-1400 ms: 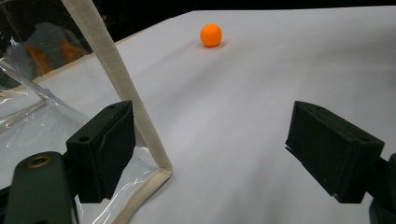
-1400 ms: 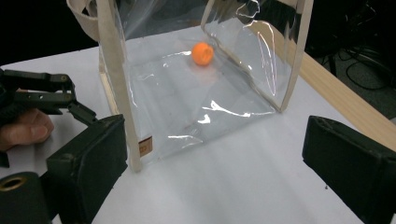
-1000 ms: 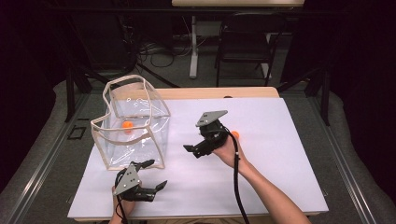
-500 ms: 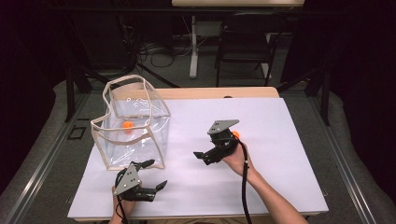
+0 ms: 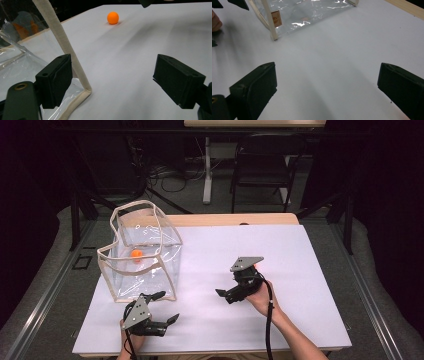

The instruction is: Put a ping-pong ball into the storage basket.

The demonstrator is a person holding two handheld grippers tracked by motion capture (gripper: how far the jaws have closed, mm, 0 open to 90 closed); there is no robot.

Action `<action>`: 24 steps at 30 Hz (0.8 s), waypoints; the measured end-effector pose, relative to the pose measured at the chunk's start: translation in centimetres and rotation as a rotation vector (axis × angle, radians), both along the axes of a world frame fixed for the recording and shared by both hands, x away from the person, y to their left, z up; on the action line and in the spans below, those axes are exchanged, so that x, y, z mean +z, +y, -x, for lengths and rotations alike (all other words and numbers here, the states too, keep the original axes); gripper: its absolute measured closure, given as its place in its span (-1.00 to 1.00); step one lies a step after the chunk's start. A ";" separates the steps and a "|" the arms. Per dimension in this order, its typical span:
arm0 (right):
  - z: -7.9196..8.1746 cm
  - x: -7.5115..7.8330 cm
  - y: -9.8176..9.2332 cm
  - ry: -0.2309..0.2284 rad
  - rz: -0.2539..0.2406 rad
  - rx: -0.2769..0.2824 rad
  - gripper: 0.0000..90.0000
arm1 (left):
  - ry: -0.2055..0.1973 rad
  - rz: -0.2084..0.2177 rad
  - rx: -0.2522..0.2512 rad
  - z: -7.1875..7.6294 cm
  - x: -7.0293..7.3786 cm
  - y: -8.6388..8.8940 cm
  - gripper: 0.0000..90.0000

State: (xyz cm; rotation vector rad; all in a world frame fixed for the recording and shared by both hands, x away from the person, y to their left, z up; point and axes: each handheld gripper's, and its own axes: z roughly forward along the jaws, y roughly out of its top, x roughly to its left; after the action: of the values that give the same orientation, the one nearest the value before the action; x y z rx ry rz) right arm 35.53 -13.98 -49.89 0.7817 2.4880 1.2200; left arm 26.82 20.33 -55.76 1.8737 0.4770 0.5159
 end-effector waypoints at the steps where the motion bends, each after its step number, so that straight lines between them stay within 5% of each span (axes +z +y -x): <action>1: 0.2 -0.1 -0.2 0.001 0.005 -0.003 -0.95 | 0.000 0.003 0.001 0.0 0.0 0.1 -0.65; 24: 1.6 -3.1 -4.1 0.029 0.042 -0.086 -0.99 | -0.001 0.002 -0.007 0.0 0.0 0.0 -0.65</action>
State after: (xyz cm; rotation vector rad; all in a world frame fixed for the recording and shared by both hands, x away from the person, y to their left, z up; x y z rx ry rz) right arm 33.93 -18.12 -52.96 0.8917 2.4669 1.1314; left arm 26.81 20.28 -55.73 1.8725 0.4701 0.5111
